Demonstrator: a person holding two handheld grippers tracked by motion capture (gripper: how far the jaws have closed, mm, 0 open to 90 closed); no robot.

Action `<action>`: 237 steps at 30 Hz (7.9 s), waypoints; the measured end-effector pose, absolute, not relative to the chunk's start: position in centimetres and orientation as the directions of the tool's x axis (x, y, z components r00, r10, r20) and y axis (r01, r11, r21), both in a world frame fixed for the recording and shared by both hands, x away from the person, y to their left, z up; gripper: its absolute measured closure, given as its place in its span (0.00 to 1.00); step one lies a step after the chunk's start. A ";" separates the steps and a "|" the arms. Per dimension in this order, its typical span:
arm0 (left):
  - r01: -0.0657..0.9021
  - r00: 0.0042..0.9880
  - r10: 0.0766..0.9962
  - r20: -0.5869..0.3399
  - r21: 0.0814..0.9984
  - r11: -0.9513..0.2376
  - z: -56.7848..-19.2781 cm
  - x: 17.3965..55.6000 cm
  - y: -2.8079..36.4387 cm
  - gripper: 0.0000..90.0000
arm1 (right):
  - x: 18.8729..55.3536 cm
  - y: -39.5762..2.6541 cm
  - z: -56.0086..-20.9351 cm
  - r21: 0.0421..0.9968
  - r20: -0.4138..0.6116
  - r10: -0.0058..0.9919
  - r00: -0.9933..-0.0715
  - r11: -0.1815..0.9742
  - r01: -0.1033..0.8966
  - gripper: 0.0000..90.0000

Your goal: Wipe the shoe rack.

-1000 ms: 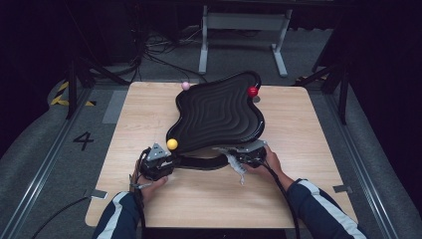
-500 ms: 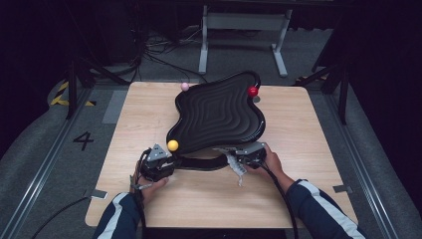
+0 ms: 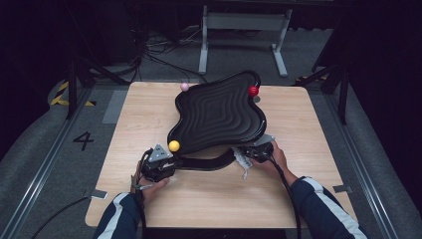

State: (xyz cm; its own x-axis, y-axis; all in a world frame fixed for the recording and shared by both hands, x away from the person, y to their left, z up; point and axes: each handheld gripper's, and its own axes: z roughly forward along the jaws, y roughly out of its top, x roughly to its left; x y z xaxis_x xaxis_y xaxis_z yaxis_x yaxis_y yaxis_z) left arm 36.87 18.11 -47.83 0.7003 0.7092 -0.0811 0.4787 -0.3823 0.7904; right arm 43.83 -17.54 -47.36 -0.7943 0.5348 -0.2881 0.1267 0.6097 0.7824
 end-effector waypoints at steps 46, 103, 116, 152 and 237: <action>0.445 0.746 0.663 -0.063 0.788 -0.425 -47.8 36.3 16.8 0.80 | 44.0 -18.9 -47.6 0.782 -0.336 0.573 -0.748 0.612 0.118 0.88; 0.426 0.784 0.616 -0.078 0.790 -0.441 -47.8 35.8 15.3 0.79 | 40.8 -17.0 -48.0 0.792 -0.272 0.498 -0.823 0.601 0.102 0.87; 0.418 0.801 0.593 -0.086 0.790 -0.450 -47.9 35.4 14.1 0.78 | 38.0 -13.8 -48.0 0.795 -0.264 0.389 -0.883 0.606 0.029 0.87; 0.377 0.827 0.560 -0.046 0.785 -0.492 -47.8 35.0 12.4 0.78 | 42.5 -19.0 -48.1 0.768 -0.355 0.591 -0.724 0.626 0.134 0.86; 0.420 0.802 0.590 -0.094 0.791 -0.444 -47.9 35.2 11.3 0.77 | 37.6 -13.8 -48.1 0.800 -0.258 0.469 -0.845 0.594 0.085 0.87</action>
